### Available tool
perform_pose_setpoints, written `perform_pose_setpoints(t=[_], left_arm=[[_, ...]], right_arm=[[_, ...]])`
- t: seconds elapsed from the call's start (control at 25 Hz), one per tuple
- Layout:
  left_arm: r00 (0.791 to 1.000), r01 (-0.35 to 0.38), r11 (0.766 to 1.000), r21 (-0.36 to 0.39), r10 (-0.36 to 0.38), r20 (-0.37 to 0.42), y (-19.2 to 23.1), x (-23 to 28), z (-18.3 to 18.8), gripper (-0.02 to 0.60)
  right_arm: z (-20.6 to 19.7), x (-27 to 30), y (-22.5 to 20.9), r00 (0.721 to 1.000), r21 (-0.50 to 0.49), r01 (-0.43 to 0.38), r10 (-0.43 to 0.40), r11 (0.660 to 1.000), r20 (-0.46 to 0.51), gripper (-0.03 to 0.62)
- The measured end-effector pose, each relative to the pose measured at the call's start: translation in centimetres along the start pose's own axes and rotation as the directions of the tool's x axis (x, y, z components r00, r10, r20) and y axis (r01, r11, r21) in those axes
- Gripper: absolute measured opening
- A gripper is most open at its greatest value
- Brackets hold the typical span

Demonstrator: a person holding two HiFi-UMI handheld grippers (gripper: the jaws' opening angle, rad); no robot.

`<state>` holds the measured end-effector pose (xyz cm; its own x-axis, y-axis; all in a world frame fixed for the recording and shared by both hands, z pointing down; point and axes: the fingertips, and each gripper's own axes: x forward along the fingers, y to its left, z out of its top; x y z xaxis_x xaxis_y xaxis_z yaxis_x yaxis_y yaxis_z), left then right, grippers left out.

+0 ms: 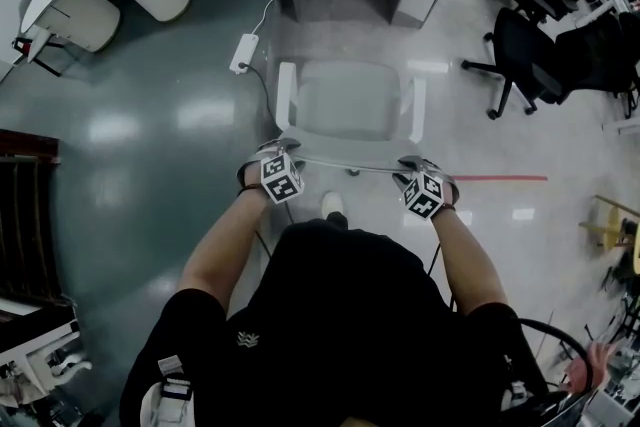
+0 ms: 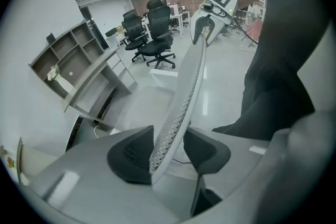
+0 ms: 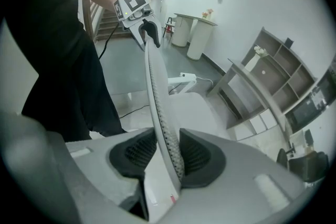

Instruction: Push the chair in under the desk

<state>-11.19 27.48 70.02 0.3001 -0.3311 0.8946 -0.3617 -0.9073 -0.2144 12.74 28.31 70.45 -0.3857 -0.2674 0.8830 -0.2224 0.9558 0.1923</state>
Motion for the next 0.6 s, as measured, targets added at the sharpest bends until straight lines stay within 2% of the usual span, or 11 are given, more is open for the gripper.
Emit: perform_pose_setpoints(t=[0.24, 0.6], left_arm=[[1.000, -0.018, 1.000, 0.021, 0.018, 0.018, 5.7, 1.8, 0.7, 0.187], [0.999, -0.030, 0.999, 0.017, 0.030, 0.010, 12.8, 4.3, 2.3, 0.190]], right_arm=[[1.4, 2.0, -5.1, 0.999, 0.026, 0.039, -0.039, 0.999, -0.004, 0.140], [2.6, 4.1, -11.9, 0.998, 0.037, 0.057, -0.057, 0.998, 0.002, 0.141]])
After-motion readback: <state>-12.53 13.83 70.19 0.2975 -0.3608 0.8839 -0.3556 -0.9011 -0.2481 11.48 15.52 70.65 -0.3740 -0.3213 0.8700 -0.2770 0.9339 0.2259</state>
